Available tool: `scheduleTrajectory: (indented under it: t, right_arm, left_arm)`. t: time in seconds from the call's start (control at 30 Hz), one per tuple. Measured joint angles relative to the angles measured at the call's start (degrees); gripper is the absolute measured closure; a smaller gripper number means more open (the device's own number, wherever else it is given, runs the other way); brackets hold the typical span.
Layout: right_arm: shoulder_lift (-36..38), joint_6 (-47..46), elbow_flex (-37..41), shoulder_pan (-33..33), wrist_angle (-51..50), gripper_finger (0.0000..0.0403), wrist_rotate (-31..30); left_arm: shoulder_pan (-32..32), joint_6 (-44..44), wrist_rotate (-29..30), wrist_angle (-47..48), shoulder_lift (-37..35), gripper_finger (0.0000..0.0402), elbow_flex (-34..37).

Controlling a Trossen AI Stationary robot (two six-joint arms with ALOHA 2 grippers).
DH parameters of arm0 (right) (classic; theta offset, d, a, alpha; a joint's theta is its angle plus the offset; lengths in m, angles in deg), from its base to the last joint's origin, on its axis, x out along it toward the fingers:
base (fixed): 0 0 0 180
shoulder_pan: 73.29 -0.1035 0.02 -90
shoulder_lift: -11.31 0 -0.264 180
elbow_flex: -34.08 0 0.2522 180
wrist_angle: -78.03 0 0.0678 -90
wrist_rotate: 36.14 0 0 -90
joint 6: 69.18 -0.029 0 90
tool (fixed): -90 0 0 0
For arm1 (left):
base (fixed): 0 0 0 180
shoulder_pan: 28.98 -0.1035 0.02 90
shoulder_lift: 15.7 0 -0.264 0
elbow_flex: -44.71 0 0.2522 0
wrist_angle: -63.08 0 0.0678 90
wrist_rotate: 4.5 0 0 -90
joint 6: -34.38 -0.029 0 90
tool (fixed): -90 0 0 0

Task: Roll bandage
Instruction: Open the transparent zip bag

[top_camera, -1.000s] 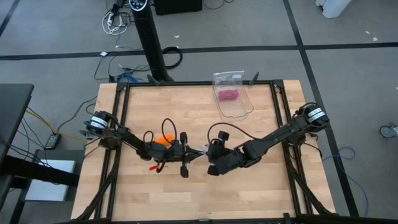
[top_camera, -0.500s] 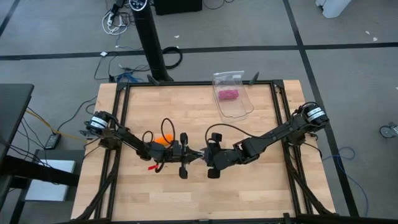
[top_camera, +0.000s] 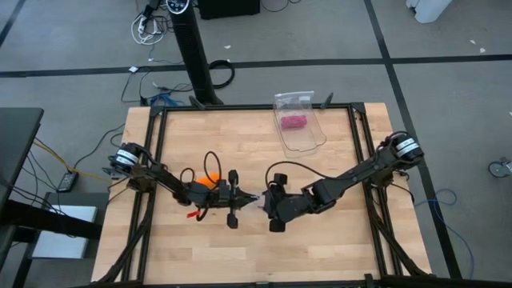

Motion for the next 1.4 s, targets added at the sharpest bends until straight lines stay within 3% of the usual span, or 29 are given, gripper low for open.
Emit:
scheduleTrajectory:
  t: [0.13, 0.37, 0.53, 0.63, 0.73, 0.93, 1.13, 1.4]
  right_arm:
    - [2.59, -0.84, 0.0, -1.37, -1.76, 0.0186, -1.09]
    - [11.84, -1.12, 0.0, -6.11, -5.65, 0.0182, -10.71]
    - [16.53, -7.39, 3.81, -9.71, -8.09, 0.0181, -15.4]
    - [18.18, -8.7, 10.65, -10.98, -0.69, 0.0181, -18.25]
    - [19.65, -5.64, 17.78, -10.93, 13.67, 0.0181, -21.19]
    - [20.16, 7.47, 27.83, -8.05, 43.57, 0.0192, -19.07]
    - [20.14, 9.86, 29.47, -4.52, 50.16, 0.0246, -10.48]
    - [18.15, 9.85, 29.19, -1.08, 50.34, 0.0393, -5.98]
  left_arm:
    - [-0.44, -0.35, 0.66, -0.33, -2.95, 0.0401, 2.94]
    - [-1.57, -0.38, 1.16, -0.27, -8.53, 0.0401, 7.56]
    - [-1.57, -1.6, 0.62, -0.32, -12.93, 0.0401, 10.38]
    - [-1.55, -1.83, -1.04, -0.35, -16.18, 0.0401, 12.04]
    - [-1.55, -1.98, -2.39, 0.18, -18.76, 0.0401, 13.52]
    - [-1.55, -2.5, -3.51, 1.84, -21.09, 0.0401, 14.08]
    - [-1.55, -2.89, -3.5, 2.08, -21.09, 0.0401, 14.06]
    - [-1.55, -2.92, -3.51, 1.42, -21.09, 0.0401, 14.06]
